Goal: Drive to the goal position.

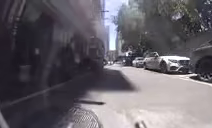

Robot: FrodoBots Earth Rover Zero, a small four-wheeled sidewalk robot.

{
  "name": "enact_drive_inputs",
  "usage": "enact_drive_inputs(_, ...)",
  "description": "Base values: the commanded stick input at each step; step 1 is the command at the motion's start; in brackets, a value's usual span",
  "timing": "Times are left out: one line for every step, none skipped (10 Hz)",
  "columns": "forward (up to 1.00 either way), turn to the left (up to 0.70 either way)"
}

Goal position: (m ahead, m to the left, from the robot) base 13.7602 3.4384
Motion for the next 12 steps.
enact_drive_inputs(0.7, 0.0)
enact_drive_inputs(0.7, 0.0)
enact_drive_inputs(0.7, 0.0)
enact_drive_inputs(0.7, 0.0)
enact_drive_inputs(0.7, 0.0)
enact_drive_inputs(0.7, 0.0)
enact_drive_inputs(0.7, 0.0)
enact_drive_inputs(0.7, 0.0)
enact_drive_inputs(0.7, 0.0)
enact_drive_inputs(0.7, 0.0)
enact_drive_inputs(0.7, 0.0)
enact_drive_inputs(0.7, 0.0)
